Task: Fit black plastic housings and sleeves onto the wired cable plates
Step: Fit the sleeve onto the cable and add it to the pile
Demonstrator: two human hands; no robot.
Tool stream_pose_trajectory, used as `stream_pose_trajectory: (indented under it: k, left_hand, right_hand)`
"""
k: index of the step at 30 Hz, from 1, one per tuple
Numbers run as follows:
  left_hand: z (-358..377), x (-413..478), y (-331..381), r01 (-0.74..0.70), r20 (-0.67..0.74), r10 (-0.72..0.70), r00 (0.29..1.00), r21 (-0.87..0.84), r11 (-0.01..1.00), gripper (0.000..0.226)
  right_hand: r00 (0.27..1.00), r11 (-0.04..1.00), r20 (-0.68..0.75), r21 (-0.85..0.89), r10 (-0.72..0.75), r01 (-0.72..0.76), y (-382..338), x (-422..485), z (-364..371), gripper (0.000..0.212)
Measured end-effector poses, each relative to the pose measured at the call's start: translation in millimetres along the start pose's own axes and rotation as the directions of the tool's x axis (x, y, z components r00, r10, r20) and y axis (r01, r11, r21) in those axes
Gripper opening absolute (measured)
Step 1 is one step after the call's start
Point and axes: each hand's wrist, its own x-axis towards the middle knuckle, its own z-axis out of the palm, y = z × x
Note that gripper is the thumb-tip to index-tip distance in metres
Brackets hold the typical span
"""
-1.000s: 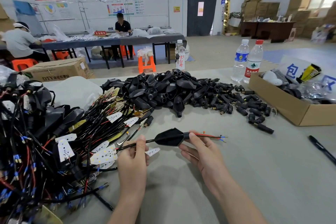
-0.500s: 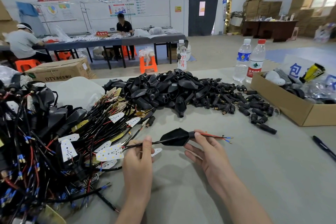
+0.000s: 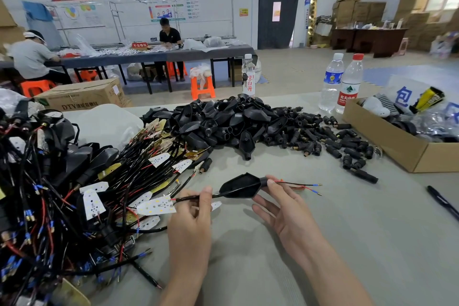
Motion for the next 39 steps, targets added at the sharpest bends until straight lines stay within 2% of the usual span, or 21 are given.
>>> stream_pose_trajectory:
  k: [2, 5, 10, 13, 17, 20, 23, 25, 28, 31, 36, 39]
  left_hand:
    - [0.3, 2.1, -1.6, 0.056, 0.015, -0.055, 0.998, -0.067, 0.996, 0.053]
    - [-0.6, 2.6, -1.8, 0.071, 0.032, -0.068, 0.997, -0.08, 0.994, 0.05]
    - [-3.2, -1.0, 3.3, -0.021, 0.002, 0.021, 1.0, -0.004, 1.0, 0.036]
    - [-3.9, -2.8, 6.0, -0.042, 0.001, 0.043, 0.999, -0.02, 0.999, 0.034]
    - [-0.2, -4.3, 8.5, 0.006, 0.123, 0.012, 0.992, -0.148, 0.989, 0.039]
    - [3.8, -7.1, 9.9, 0.052, 0.262, 0.017, 0.965, -0.254, 0.966, 0.029]
    - [4.5, -6.2, 9.5, 0.069, 0.329, 0.038, 0.944, -0.305, 0.95, 0.02]
    - [5.2, -5.7, 10.4, 0.145, 0.389, -0.003, 0.921, -0.336, 0.93, 0.021]
    - [8.9, -7.5, 13.6, 0.328, 0.47, -0.126, 0.873, -0.378, 0.866, 0.041]
    - [9.1, -6.1, 17.8, 0.45, 0.489, -0.219, 0.844, -0.425, 0.786, 0.039]
    - [0.4, 2.8, 18.3, 0.51, 0.417, -0.316, 0.852, -0.527, 0.68, 0.02]
    - [-4.2, 4.2, 14.7, 0.463, 0.382, -0.289, 0.878, -0.521, 0.717, 0.018]
  right_hand:
    - [1.0, 1.0, 0.013, 0.004, 0.013, -0.013, -0.3, -0.2, 0.1, 0.018]
    - [1.0, 1.0, 0.017, 0.007, 0.018, -0.018, -0.3, -0.8, 0.8, 0.019]
    - [1.0, 1.0, 0.012, 0.008, 0.019, -0.019, 1.0, -2.6, 2.4, 0.024]
    - [1.0, 1.0, 0.01, 0.004, 0.025, -0.025, 3.3, -4.4, 5.0, 0.026]
    - [0.999, 0.999, 0.012, -0.008, 0.035, -0.035, 7.7, -6.2, 8.8, 0.02]
    - [0.999, 0.997, 0.035, -0.076, 0.034, -0.031, 14.2, -7.9, 12.5, 0.018]
    - [0.998, 0.988, 0.053, -0.148, -0.032, 0.039, 18.1, -10.1, 13.6, 0.019]
    - [0.995, 0.978, 0.039, -0.181, -0.093, 0.099, 15.9, -11.0, 11.1, 0.018]
    - [0.989, 0.967, 0.006, -0.21, -0.146, 0.144, 12.0, -11.3, 6.7, 0.02]
    - [0.984, 0.961, -0.039, -0.222, -0.175, 0.162, 11.1, -11.1, 4.8, 0.022]
    - [0.966, 0.959, -0.125, -0.202, -0.225, 0.197, 3.3, -8.9, -1.0, 0.022]
    - [0.969, 0.958, -0.12, -0.215, -0.218, 0.189, 2.4, -7.9, -0.8, 0.021]
